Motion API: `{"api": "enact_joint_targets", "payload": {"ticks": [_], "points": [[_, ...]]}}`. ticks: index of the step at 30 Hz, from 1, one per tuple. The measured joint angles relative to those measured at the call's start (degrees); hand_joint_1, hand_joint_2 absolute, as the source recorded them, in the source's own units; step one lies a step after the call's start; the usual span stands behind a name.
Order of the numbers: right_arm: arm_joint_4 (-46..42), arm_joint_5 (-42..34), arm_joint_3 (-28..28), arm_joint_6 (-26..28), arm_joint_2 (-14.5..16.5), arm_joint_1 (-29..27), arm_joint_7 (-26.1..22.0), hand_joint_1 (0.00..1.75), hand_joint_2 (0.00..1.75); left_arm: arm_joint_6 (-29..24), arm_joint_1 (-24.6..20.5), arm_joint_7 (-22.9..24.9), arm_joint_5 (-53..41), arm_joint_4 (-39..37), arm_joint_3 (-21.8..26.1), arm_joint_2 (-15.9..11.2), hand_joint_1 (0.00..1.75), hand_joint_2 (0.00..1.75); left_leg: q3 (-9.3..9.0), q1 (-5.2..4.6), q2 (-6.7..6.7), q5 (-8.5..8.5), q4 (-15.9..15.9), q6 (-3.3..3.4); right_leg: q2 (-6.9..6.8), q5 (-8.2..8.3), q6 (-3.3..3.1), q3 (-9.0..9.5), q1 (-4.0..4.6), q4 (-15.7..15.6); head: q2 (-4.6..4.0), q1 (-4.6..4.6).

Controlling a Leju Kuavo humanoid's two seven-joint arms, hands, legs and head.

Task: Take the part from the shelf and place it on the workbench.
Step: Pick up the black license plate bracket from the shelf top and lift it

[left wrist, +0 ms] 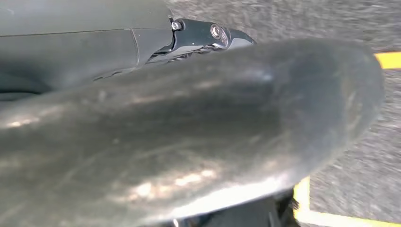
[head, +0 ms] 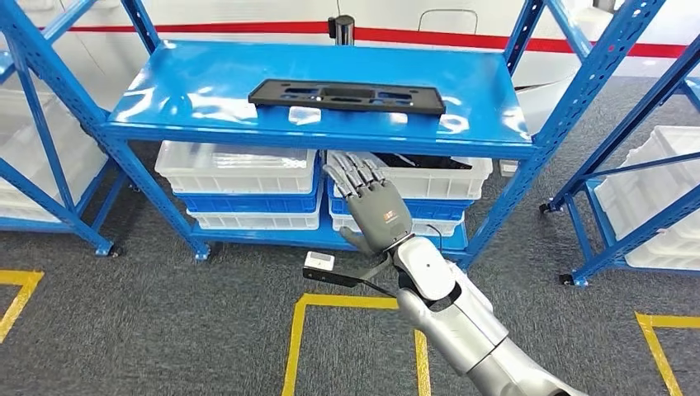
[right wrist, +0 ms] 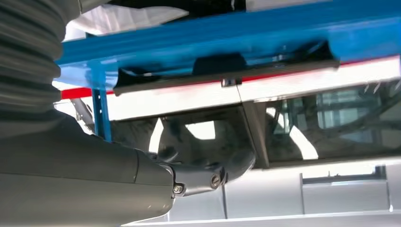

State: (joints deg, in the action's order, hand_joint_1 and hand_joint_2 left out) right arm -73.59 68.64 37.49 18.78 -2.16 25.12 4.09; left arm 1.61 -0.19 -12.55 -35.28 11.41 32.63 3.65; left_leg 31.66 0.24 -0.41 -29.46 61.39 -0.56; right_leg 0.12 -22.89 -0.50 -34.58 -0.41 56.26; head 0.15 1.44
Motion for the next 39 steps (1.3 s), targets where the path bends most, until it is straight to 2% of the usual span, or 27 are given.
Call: {"api": "enact_joint_targets", "payload": {"ticks": [3, 4, 5, 6, 7, 8, 10, 13, 15, 16, 18, 19, 20, 21, 23, 24, 26, 27, 30, 31, 33, 34, 35, 36, 37, 38, 39], "points": [[0.1, 0.2, 0.0, 0.0, 0.2, 0.0, 0.0, 0.0, 1.75, 0.0, 0.0, 0.1, 0.0, 0.0, 0.3, 0.0, 0.0, 0.0, 5.91, 0.4, 0.13, -4.04, 9.9, -0.77, 0.01, -0.7, -0.65, 0.91, 0.02, -0.1, 0.0, 0.18], [0.2, 0.2, 0.0, 0.0, 0.3, -0.1, 0.0, 0.0, 1.75, 0.0, 0.0, 0.2, 0.0, 0.0, 0.5, 0.0, 0.0, 0.0, 7.56, 0.46, 0.14, -4.51, 11.8, -0.96, 0.07, -0.96, -0.68, 1.15, 0.07, -0.1, 0.0, 0.18], [0.3, 0.3, 0.1, 0.0, 0.3, -0.2, 0.0, 0.0, 1.75, 0.0, 0.1, 0.2, 0.0, 0.0, 0.7, 0.0, 0.0, 0.0, 8.21, 0.49, 0.16, -3.71, 11.6, -1.07, 0.17, -1.26, -0.59, 1.49, 0.09, -0.1, 0.0, 0.19], [0.4, 0.4, 0.1, 0.0, 0.4, -0.2, 0.0, 0.0, 1.75, -0.1, 0.2, 0.1, 0.0, 0.0, 0.9, 0.0, 0.0, 0.0, 7.77, 0.5, 0.18, -1.71, 9.2, -1.06, 0.28, -1.57, -0.46, 1.92, 0.09, -0.1, 0.0, 0.2], [0.5, 0.5, 0.1, 0.0, 0.5, -0.2, 0.0, 0.0, 1.75, -0.1, 0.2, 0.0, 0.0, 0.0, 1.1, 0.0, 0.0, 0.0, 6.43, 0.52, 0.19, 1.09, 5.3, -0.98, 0.37, -1.91, -0.27, 2.38, 0.08, 0.0, 0.0, 0.2], [0.6, 0.6, 0.1, 0.0, 0.6, -0.2, 0.0, 0.0, 1.75, -0.1, 0.2, -0.1, -0.1, 0.0, 1.3, 0.0, 0.0, 0.0, 4.99, 0.49, 0.21, 3.11, 1.5, -0.82, 0.43, -2.23, -0.04, 2.81, 0.14, 0.0, 0.0, 0.19], [0.7, 0.7, 0.1, 0.1, 0.7, 0.0, 0.1, 0.0, 1.75, -0.2, 0.1, -0.4, -0.3, 0.0, 1.5, 0.0, 0.0, 0.0, 3.11, 0.22, 0.23, 4.48, -3.1, -0.07, 0.45, -2.71, 0.53, 3.06, 0.34, 0.0, 0.0, 0.15], [0.8, 0.9, 0.0, 0.1, 0.8, 0.0, 0.1, 0.0, 1.75, -0.2, 0.1, -1.5, -0.6, 0.1, 1.8, 0.0, 0.0, 0.0, 2.16, 0.0, 0.21, 4.43, -4.0, 1.25, 0.42, -2.97, 1.69, 3.04, 0.47, 0.7, 0.0, 0.11], [0.8, 0.9, -0.2, 0.2, 0.8, 0.2, 0.1, 0.0, 1.75, -0.3, 0.1, -2.6, -0.7, 0.1, 2.1, 0.0, 0.0, 0.0, 1.49, 0.19, 0.16, 4.5, -4.3, 1.85, 0.32, -3.88, 2.14, 1.74, 0.37, 3.4, 0.0, 0.04], [0.8, 0.9, -0.4, 0.2, 0.7, 0.2, 0.1, 0.0, 1.75, -0.3, 0.1, -3.0, -0.7, 0.2, 2.3, -0.1, 0.0, 0.0, 1.3, 0.28, 0.14, 4.44, -4.4, 2.08, 0.26, -4.92, 2.16, -0.03, 0.29, 6.4, 0.0, 0.05], [0.9, 0.9, -0.7, 0.3, 0.7, 0.2, 0.2, 0.0, 1.75, -0.4, 0.1, -3.4, -0.7, 0.2, 2.5, -0.3, 0.0, 0.0, 1.18, 0.29, 0.09, 4.11, -4.4, 2.38, 0.25, -7.4, 1.89, -4.92, 0.23, 14.2, 0.0, 0.03], [1.0, 0.9, -0.7, 0.3, 0.6, 0.1, 0.2, 0.0, 1.75, -0.4, 0.1, -3.4, -0.7, 0.2, 2.6, -0.4, 0.0, 0.0, 1.05, 0.28, 0.05, 3.89, -4.4, 2.44, 0.25, -8.14, 1.92, -6.98, 0.2, 16.8, 0.0, 0.05], [1.1, 0.9, -0.8, 0.3, 0.6, -0.1, 0.2, 0.0, 1.75, -0.4, 0.1, -3.4, -0.7, 0.2, 2.7, -0.4, 0.0, 0.0, 0.82, 0.28, 0.01, 3.64, -4.4, 2.43, 0.25, -7.99, 2.19, -8.07, 0.19, 17.5, 0.0, 0.03], [1.1, 0.9, -0.8, 0.3, 0.5, -0.1, 0.2, 0.0, 1.75, -0.4, 0.1, -3.4, -0.7, 0.2, 2.7, -0.5, 0.0, 0.0, 0.46, 0.28, -0.03, 3.35, -4.4, 2.35, 0.24, -6.76, 2.66, -7.88, 0.18, 15.8, 0.0, 0.03], [1.1, 1.0, -0.8, 0.3, 0.5, -0.1, 0.2, 0.0, 1.75, -0.4, 0.1, -3.4, -0.7, 0.2, 2.8, -0.5, 0.0, 0.0, -0.45, 0.27, -0.1, 2.66, -4.5, 2.08, 0.12, -2.39, 3.51, -4.78, 0.2, 7.4, 0.0, 0.01], [1.1, 0.9, -0.9, 0.3, 0.5, -0.1, 0.2, 0.0, 1.75, -0.4, 0.1, -3.4, -0.7, 0.2, 2.8, -0.5, 0.0, 0.0, -0.84, 0.2, -0.14, 2.32, -4.5, 1.87, 0.0, -0.93, 3.28, -3.28, 0.31, 3.6, 0.0, 0.06], [1.1, 0.9, -0.9, 0.3, 0.4, 0.0, 0.2, 0.0, 1.75, -0.4, 0.0, -3.5, -0.7, 0.2, 2.9, -0.5, 0.0, 0.0, -1.18, 0.07, -0.16, 1.87, -4.5, 1.24, -0.14, -0.02, 1.97, -1.65, 0.64, 0.1, 0.0, 0.1], [1.2, 1.0, -0.9, 0.3, 0.4, 0.0, 0.2, 0.0, 1.75, -0.4, 0.0, -3.5, -0.7, 0.2, 2.9, -0.6, 0.0, 0.0, -1.34, 0.0, -0.15, 1.79, -4.5, 0.93, -0.12, -0.26, 1.22, -1.39, 0.73, 0.0, 0.0, 0.14], [1.2, 1.0, -0.9, 0.3, 0.5, 0.0, 0.2, 0.0, 1.75, -0.4, 0.0, -3.6, -0.7, 0.2, 3.0, -0.7, 0.0, 0.0, -1.01, 0.04, 0.02, 0.83, -2.3, 0.1, -0.01, -0.05, 0.03, 0.16, 0.2, -0.2, 0.0, 0.25], [1.2, 1.0, -0.9, 0.3, 0.6, 0.1, 0.2, 0.0, 1.75, -0.3, 0.0, -3.6, -0.7, 0.2, 3.0, -0.8, 0.0, 0.0, 0.18, 0.11, 0.08, -0.04, 0.1, -0.13, 0.01, -0.24, -0.34, 0.74, 0.05, -0.3, 0.0, 0.32], [1.3, 0.9, -0.9, 0.3, 0.7, 0.1, 0.2, 0.0, 1.75, -0.3, -0.1, -3.8, -1.2, 0.2, 3.1, -0.8, 0.0, 0.0, 4.64, 0.26, 0.14, -2.8, 7.5, -0.47, 0.01, -0.86, -0.87, 1.47, 0.17, -0.3, 0.0, 0.45], [1.3, 0.9, -0.9, 0.4, 0.8, 0.1, 0.2, 0.0, 1.75, -0.3, -0.1, -3.8, -1.5, 0.2, 3.2, -0.8, 0.0, 0.0, 6.87, 0.34, 0.15, -3.82, 10.4, -0.58, 0.06, -1.19, -0.94, 1.77, 0.25, -0.3, 0.0, 0.42], [1.4, 0.9, -0.9, 0.4, 0.8, 0.0, 0.2, 0.0, 1.75, -0.2, 0.0, -3.8, -1.8, 0.2, 3.2, -0.8, 0.0, 0.0, 8.43, 0.38, 0.16, -3.99, 11.7, -0.64, 0.14, -1.54, -0.92, 2.11, 0.32, -0.2, 0.0, 0.43], [1.4, 0.9, -0.9, 0.5, 0.8, 0.0, 0.2, 0.0, 1.75, -0.3, 0.0, -3.9, -2.1, 0.2, 3.2, -0.8, 0.0, 0.0, 8.83, 0.4, 0.17, -2.79, 10.9, -0.61, 0.24, -1.9, -0.83, 2.53, 0.36, -0.2, 0.0, 0.44], [1.5, 0.9, -0.9, 0.5, 0.9, 0.0, 0.2, 0.0, 1.75, -0.3, 0.0, -3.9, -2.2, 0.2, 3.2, -0.9, 0.0, 0.0, 8.13, 0.41, 0.18, -0.41, 8.0, -0.5, 0.34, -2.31, -0.7, 3.08, 0.37, -0.2, 0.0, 0.43], [1.5, 1.0, -0.9, 0.6, 1.0, 0.0, 0.1, 0.0, 1.75, -0.4, 0.0, -3.9, -2.4, 0.2, 3.2, -0.9, 0.0, 0.0, 6.71, 0.4, 0.19, 2.45, 3.9, -0.33, 0.41, -2.73, -0.54, 3.63, 0.37, -0.2, 0.0, 0.43], [1.5, 1.0, -0.9, 0.6, 1.1, 0.0, 0.1, 0.0, 1.75, -0.4, 0.0, -4.0, -2.5, 0.2, 3.2, -1.0, 0.0, 0.0, 5.3, 0.32, 0.21, 4.15, 0.3, -0.16, 0.45, -3.14, -0.31, 4.17, 0.47, -0.1, 0.0, 0.41]]}}
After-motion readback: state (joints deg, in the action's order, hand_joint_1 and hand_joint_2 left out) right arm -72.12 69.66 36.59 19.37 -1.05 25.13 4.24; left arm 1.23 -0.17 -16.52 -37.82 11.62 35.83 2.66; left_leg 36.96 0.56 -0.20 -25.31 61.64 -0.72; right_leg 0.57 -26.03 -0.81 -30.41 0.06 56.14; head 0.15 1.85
